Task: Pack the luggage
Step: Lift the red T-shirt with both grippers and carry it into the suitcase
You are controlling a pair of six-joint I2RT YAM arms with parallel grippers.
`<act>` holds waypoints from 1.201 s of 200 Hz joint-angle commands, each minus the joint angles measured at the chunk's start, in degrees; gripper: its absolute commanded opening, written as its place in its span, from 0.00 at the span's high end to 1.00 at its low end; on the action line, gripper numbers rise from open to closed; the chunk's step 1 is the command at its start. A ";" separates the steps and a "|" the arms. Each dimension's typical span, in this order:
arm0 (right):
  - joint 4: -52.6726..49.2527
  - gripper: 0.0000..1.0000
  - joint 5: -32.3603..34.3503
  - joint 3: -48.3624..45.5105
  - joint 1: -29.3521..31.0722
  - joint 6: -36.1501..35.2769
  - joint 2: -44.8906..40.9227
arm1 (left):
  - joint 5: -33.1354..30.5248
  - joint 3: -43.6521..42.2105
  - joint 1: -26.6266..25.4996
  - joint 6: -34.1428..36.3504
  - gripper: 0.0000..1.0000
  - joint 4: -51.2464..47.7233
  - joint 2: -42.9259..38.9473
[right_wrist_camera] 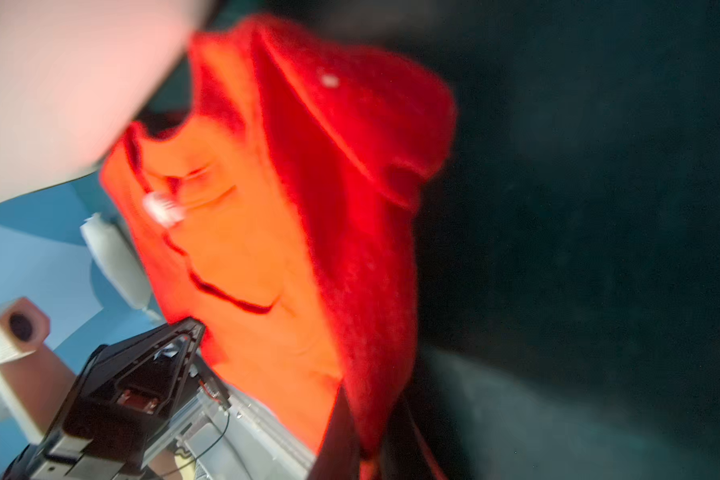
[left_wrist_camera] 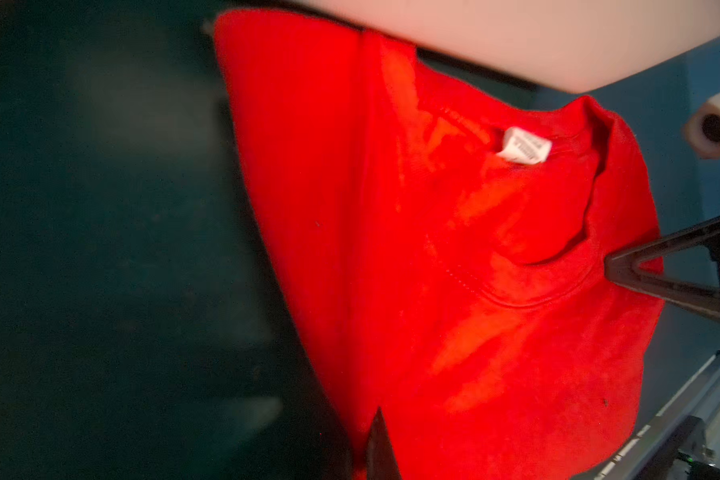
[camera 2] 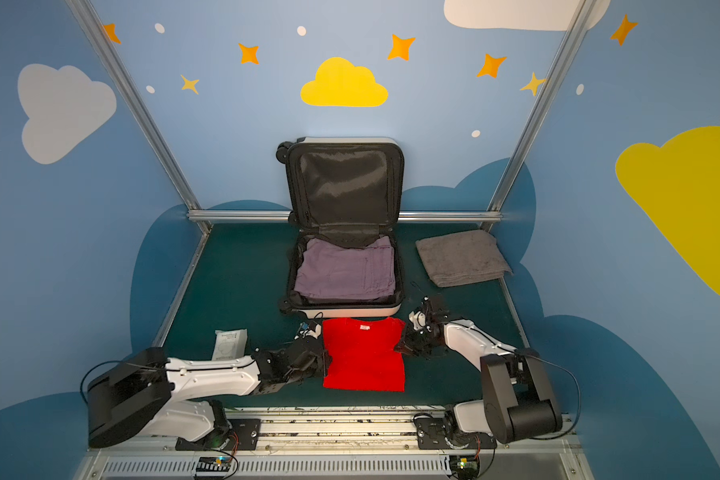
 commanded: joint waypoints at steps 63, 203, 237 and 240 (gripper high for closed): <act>-14.19 1.00 -0.70 11.04 4.02 0.63 -17.92 | -5.42 5.39 -0.06 6.24 0.97 -22.37 -28.15; -0.43 1.00 6.28 39.04 4.99 1.20 4.18 | 6.99 25.20 25.67 25.80 0.97 -13.10 -14.82; 3.21 1.00 6.84 48.02 4.90 0.93 17.10 | 10.09 31.57 32.41 30.44 0.97 -9.68 -3.14; 3.46 1.00 6.82 48.89 4.90 0.91 18.36 | 10.38 31.94 32.94 30.69 0.97 -9.24 -2.16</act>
